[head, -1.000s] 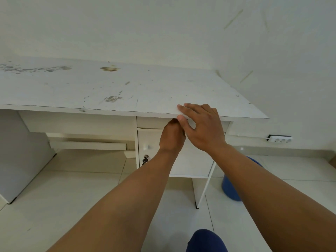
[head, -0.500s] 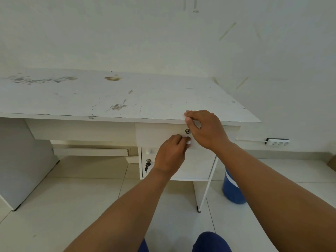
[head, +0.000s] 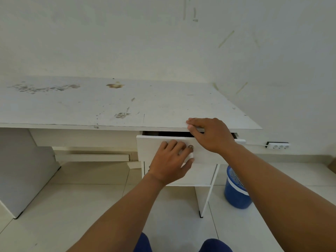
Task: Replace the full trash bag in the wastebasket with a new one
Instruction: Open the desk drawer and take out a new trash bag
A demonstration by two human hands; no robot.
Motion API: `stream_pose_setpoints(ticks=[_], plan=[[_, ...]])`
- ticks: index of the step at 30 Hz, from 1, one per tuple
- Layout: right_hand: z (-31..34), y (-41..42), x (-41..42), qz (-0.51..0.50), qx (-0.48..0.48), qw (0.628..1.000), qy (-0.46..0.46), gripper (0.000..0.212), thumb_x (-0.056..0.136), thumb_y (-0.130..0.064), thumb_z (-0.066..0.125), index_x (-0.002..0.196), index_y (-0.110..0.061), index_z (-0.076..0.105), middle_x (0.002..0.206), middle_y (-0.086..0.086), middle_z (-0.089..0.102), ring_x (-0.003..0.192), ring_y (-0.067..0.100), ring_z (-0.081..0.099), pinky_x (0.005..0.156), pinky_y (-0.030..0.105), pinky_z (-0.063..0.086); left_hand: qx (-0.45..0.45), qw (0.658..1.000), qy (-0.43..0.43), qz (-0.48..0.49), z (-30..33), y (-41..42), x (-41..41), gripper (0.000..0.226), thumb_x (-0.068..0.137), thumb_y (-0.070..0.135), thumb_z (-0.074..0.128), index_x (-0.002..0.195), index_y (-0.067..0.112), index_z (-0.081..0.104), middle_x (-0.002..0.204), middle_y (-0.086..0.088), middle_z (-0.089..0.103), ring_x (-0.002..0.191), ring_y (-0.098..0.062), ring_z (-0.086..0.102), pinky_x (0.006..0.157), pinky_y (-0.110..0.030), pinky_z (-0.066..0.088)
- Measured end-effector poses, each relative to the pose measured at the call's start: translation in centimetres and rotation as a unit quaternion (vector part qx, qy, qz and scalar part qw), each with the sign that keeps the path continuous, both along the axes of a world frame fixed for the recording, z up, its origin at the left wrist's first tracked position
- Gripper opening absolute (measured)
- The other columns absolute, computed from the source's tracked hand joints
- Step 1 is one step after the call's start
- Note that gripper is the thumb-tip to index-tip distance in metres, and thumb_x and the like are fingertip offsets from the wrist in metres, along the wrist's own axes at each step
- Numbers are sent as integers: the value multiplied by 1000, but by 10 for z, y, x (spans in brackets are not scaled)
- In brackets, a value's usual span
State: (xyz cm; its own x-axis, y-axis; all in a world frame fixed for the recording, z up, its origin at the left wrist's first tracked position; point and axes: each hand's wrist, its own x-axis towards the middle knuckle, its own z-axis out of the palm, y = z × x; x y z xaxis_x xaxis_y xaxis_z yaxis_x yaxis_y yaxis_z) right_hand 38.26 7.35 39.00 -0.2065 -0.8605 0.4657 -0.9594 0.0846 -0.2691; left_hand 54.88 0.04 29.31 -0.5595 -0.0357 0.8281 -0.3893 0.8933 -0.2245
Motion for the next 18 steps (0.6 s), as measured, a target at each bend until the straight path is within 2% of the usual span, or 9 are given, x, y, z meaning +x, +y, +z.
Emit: stream_pose_setpoints(ticks=[3, 7, 13, 18], plan=[[-3, 3, 0, 10, -21, 1000, -3, 36, 102, -48, 45, 131, -38, 64, 139, -19, 58, 131, 3, 51, 110, 31, 40, -14, 1000, -26, 3, 18, -7, 7, 36, 93, 50, 59, 106, 18, 70, 101, -4, 63, 88, -25, 57, 73, -37, 42], [-3, 2, -2, 24, -25, 999, -19, 34, 102, -47, 47, 130, -38, 65, 138, -20, 59, 134, 0, 48, 113, 31, 38, 4, 1000, -7, 27, 38, -17, 13, 38, 91, 48, 59, 106, 14, 69, 103, -6, 63, 87, -26, 57, 73, -38, 42], [-2, 1, -3, 24, -16, 1000, -12, 33, 102, -46, 48, 130, -39, 65, 139, -20, 58, 134, 0, 48, 113, 31, 38, 24, 997, -30, 67, 53, -24, 9, 42, 96, 51, 52, 85, 14, 69, 77, -1, 59, 79, -24, 50, 72, -37, 37], [0, 0, -5, 20, -17, 1000, -12, 33, 101, -48, 49, 128, -39, 66, 136, -20, 60, 132, 3, 51, 112, 35, 40, 28, 995, -75, 62, 61, -24, 9, 43, 98, 52, 48, 81, 16, 65, 79, 1, 57, 83, -23, 48, 74, -37, 37]])
